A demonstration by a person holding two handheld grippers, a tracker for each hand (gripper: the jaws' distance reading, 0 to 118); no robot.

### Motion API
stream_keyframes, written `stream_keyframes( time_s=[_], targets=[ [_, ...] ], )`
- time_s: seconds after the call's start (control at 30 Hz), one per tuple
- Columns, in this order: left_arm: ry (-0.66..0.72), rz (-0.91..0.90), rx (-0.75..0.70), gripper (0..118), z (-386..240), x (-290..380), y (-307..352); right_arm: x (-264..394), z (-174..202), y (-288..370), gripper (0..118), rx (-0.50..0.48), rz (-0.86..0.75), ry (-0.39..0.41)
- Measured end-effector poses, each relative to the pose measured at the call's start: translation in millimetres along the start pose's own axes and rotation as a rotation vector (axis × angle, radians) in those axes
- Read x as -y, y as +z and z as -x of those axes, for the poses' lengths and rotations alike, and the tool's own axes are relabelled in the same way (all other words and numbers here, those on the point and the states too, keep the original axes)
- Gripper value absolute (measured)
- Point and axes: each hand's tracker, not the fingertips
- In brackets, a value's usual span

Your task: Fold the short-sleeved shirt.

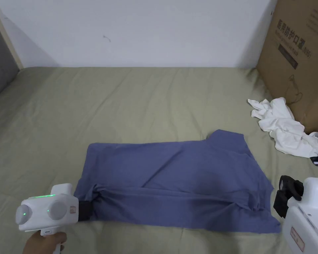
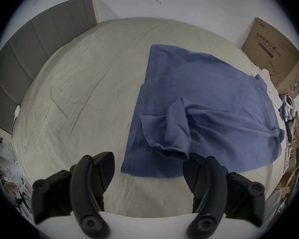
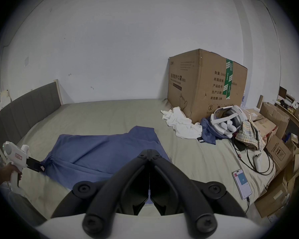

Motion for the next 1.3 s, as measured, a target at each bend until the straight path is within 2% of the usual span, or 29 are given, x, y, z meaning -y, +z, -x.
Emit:
stream_keyframes(
  time_s=[0.07, 0.17, 0.23, 0.33, 0.37, 0.43, 0.5, 0.53, 0.57, 0.67, 0.7, 0.73, 0.87, 0.93, 1.0, 1.07, 1.17, 1.3],
  targets=[
    [-0.029, 0.001, 0.000, 84, -4, -1, -1, 3, -2, -5, 2, 0.004, 0.015, -0.006],
    [-0.067, 0.009, 0.021, 26, -11, 0, -5, 6, -5, -13, 2, 0.007, 0.041, -0.016],
    [-0.070, 0.010, 0.043, 17, -14, 1, -6, 10, -8, -18, 2, 0.010, 0.064, -0.034],
    [-0.094, 0.000, 0.045, 13, -12, -2, -4, 18, -18, -35, 5, 0.017, 0.143, -0.088],
    [-0.088, -0.019, 0.063, 13, -10, -3, 0, 23, -23, -44, 14, 0.007, 0.195, -0.102],
    [-0.077, -0.047, 0.087, 13, -6, -3, 10, 34, -31, -66, 46, 0.000, 0.301, -0.117],
    [-0.062, -0.075, 0.105, 13, -3, -6, 19, 50, -38, -89, 97, -0.005, 0.398, -0.130],
    [-0.056, -0.079, 0.114, 13, -2, -8, 21, 56, -40, -98, 105, -0.006, 0.430, -0.137],
    [-0.054, -0.085, 0.121, 13, -2, -8, 27, 66, -42, -112, 105, -0.006, 0.468, -0.141],
    [-0.055, -0.095, 0.124, 13, 0, -10, 29, 86, -45, -140, 104, 0.027, 0.558, -0.129],
    [-0.054, -0.093, 0.126, 13, 0, -10, 28, 91, -46, -148, 99, 0.029, 0.596, -0.129],
    [-0.050, -0.091, 0.129, 13, 1, -10, 27, 96, -46, -153, 91, 0.029, 0.608, -0.123],
    [-0.029, -0.075, 0.130, 13, 3, -7, 21, 113, -44, -163, 42, 0.000, 0.679, -0.123],
    [-0.018, -0.065, 0.130, 13, 4, -6, 18, 110, -40, -154, 32, -0.015, 0.636, -0.122],
    [-0.010, -0.059, 0.126, 13, 4, -2, 17, 105, -35, -146, 16, -0.027, 0.612, -0.092],
    [-0.002, -0.052, 0.121, 13, 6, 0, 17, 100, -32, -138, 15, -0.032, 0.588, -0.054],
    [0.007, -0.060, 0.116, 13, 8, 4, 22, 91, -39, -118, 15, -0.043, 0.535, -0.101],
    [0.013, -0.067, 0.125, 13, 12, 11, 39, 80, -44, -90, 15, -0.073, 0.506, -0.119]
  ],
)
